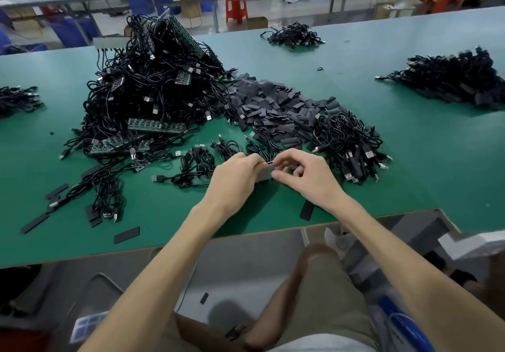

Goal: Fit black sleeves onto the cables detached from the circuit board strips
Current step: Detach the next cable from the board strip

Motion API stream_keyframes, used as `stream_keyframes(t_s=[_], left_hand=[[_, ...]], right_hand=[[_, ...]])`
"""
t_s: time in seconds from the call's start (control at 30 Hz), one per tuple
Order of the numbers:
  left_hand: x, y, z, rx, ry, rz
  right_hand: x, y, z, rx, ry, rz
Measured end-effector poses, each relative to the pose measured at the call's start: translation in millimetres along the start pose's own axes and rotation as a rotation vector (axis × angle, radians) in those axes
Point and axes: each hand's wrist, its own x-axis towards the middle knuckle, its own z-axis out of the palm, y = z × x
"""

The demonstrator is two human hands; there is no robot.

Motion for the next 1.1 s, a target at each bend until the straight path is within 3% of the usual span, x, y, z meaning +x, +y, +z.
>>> stream_keyframes(t_s=[0.2, 0.4, 0.6, 0.8, 1.1], left_hand=[[-3.1, 5.6, 3.6, -0.025, 0.034, 0.039], [-4.7, 7.0, 3.0, -0.014, 0.06, 0.046], [-1.8, 6.6, -1.5, -0.041, -0.004, -0.028], [-1.8, 11.9, 2.9, -0.027, 0.046, -0.067], [-22.2, -5.8, 3.0, 0.135, 0.181, 0.059]], right_hand=[[-0.3, -0.3, 1.4, -0.13, 0.034, -0.024], [1.3, 0.9, 6.6, -0.269, -0.042, -0.067], [-1.3, 1.4, 7.3, -0.296, -0.041, -0.054], [-3.8, 0.0, 9.5, -0.317, -0.045, -0.091], [-0.6, -1.1, 8.4, -0.241, 0.039, -0.07]])
